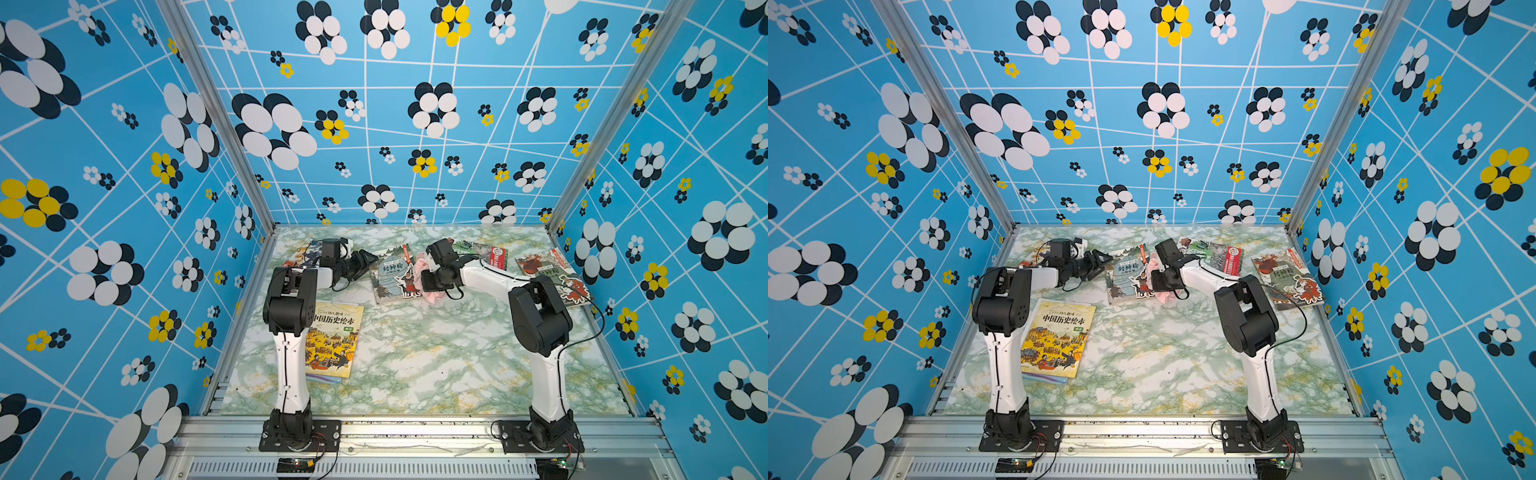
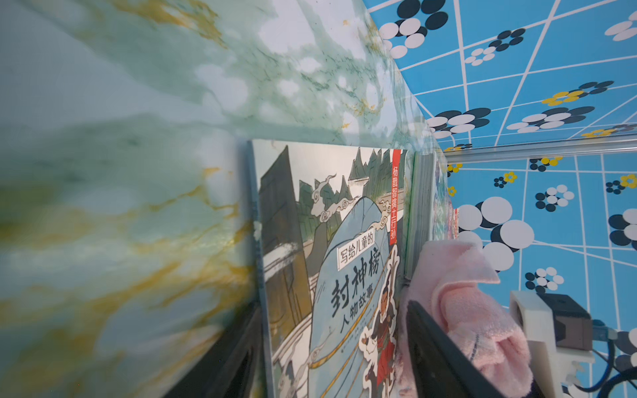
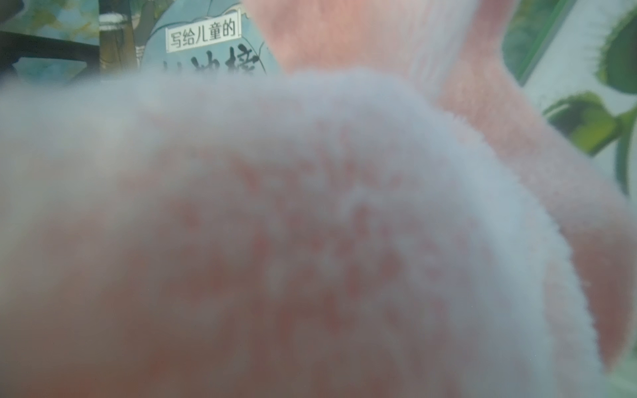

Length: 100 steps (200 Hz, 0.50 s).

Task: Wipe the cover of the book
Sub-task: Move the book to the center of the board.

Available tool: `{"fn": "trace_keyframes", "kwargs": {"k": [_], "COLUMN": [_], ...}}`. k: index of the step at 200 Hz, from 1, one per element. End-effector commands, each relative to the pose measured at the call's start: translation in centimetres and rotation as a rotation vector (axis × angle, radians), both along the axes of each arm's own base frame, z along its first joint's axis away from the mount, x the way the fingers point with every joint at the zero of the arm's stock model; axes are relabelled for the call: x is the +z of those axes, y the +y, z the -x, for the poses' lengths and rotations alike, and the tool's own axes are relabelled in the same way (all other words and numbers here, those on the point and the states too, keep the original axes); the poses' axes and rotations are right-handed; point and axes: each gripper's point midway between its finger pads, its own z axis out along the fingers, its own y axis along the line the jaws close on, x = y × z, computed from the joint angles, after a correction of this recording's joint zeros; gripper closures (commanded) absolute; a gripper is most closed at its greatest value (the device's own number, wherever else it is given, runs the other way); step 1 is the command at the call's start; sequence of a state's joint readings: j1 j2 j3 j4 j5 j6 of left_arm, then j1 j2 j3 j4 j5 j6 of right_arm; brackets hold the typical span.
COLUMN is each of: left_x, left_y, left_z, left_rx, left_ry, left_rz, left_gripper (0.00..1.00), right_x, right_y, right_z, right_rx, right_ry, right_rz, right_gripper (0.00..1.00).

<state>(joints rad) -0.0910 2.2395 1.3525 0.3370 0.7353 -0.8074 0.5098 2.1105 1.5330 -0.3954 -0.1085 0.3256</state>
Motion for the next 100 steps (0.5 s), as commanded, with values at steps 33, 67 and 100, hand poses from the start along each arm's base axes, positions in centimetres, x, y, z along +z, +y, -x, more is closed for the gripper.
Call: {"fn": "trace_keyframes", "kwargs": {"k": [33,67,100], "left_x": [0.5,1.1,0.8], "left_y": [-2.5,-2.7,-3.1], "left_z": [1.1,2.1,3.9], "left_rx": [-0.068,-0.079,-0.098], "left_ry": [-0.005,-0.009,0.006], "left_rz": [0.103,0.093,0.077], "left_gripper": [0.54,0.72,0.83], "right_x": [-1.7,-1.4,-0.3], "right_y": [0.2,-0.2,-0.4], "right_z": [2.5,3.0,3.4], "right_rx": [0.019,0.012,0.0], "right_ry": [0.063,0.051,0.028], "right_rz": [-0.04,-0.043,-0.064], "right_gripper": [1.0,1.0,1.0]}}
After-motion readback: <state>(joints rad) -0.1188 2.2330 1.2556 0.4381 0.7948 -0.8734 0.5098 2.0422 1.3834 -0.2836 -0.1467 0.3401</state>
